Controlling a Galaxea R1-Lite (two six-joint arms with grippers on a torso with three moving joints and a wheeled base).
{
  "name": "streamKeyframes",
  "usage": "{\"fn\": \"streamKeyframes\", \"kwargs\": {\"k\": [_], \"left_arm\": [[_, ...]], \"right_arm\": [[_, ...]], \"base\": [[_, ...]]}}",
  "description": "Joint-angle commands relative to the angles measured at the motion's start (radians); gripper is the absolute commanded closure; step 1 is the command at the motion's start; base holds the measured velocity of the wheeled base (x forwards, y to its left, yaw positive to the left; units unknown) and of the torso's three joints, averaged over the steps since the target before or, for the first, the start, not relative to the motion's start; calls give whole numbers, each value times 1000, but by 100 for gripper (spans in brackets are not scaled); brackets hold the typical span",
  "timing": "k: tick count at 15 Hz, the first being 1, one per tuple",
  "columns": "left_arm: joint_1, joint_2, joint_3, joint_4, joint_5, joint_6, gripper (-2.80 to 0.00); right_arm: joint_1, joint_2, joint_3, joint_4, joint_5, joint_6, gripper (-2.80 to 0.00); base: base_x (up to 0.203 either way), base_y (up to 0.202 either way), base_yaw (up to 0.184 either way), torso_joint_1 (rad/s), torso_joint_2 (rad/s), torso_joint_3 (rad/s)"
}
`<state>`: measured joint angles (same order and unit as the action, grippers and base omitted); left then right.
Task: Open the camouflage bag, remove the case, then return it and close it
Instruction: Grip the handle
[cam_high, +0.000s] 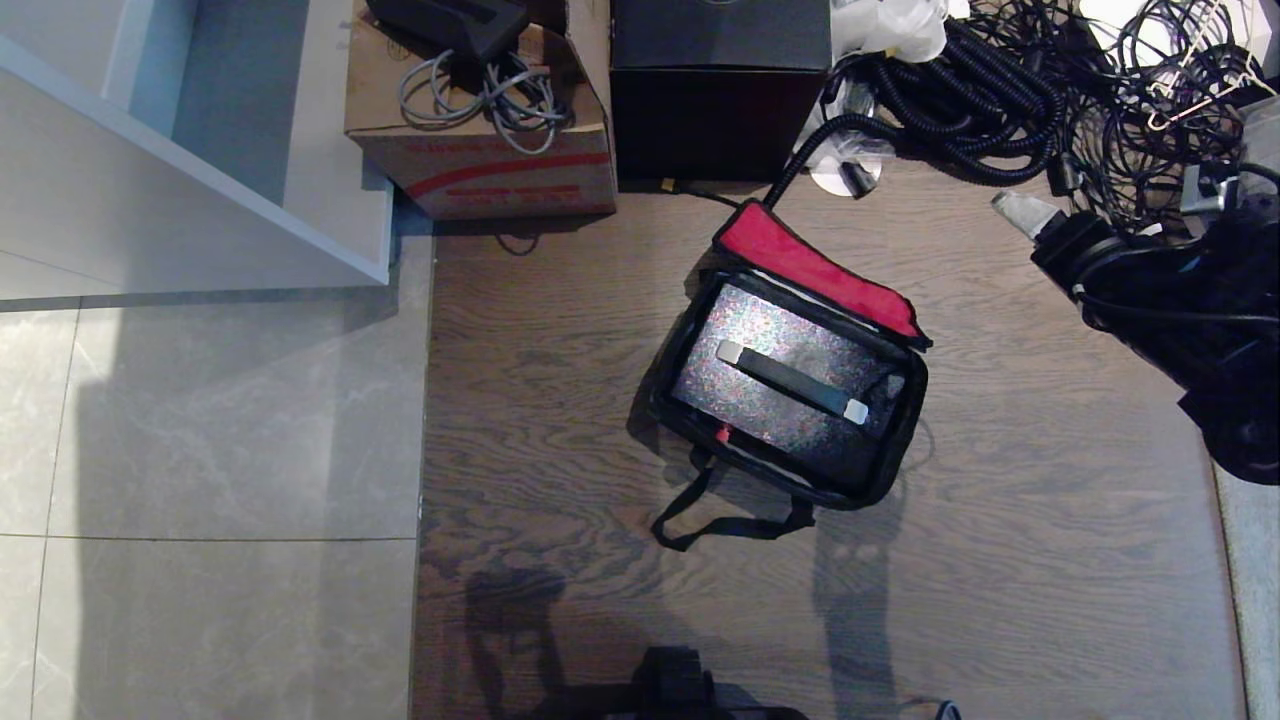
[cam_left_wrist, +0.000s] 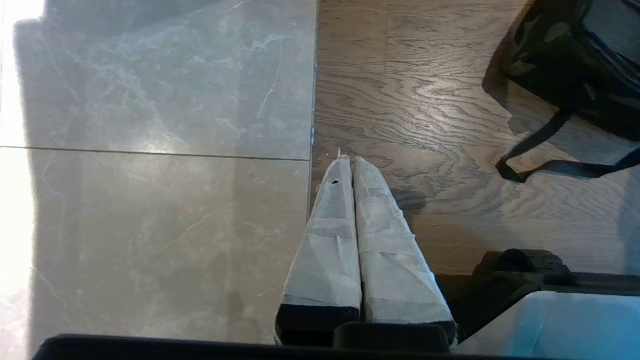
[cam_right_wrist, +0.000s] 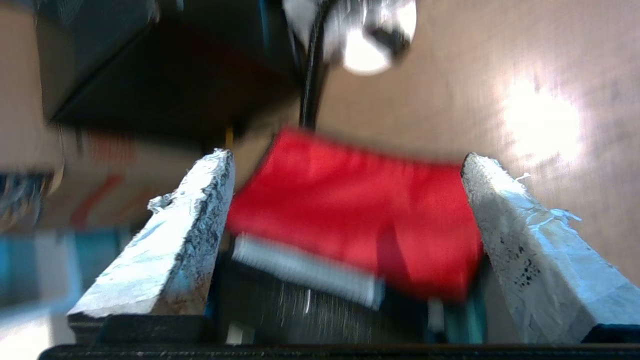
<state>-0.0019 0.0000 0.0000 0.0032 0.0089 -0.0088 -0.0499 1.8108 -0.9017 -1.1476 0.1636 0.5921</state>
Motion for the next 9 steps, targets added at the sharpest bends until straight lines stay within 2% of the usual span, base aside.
{"fn": "streamKeyframes", "kwargs": {"k": [1,3,4,6,7,9], "left_arm": [[0,0,0,0,0,0,0],[0,0,0,0,0,0,0],[0,0,0,0,0,0,0],[0,0,0,0,0,0,0],[0,0,0,0,0,0,0],[0,0,0,0,0,0,0]], "right_arm": [[0,-189,148,47,40,2,0],[5,-348,320,112,99,-20,0],[7,-439,399,190,118,-67,0],[9,-612,518,404,139,-207,0],[9,-701,568,541,143,-310,0],[14,-874,619,741,123,-437,0]], "base": [[0,0,0,0,0,0],[0,0,0,0,0,0],[0,0,0,0,0,0],[0,0,0,0,0,0],[0,0,0,0,0,0],[0,0,0,0,0,0]]}}
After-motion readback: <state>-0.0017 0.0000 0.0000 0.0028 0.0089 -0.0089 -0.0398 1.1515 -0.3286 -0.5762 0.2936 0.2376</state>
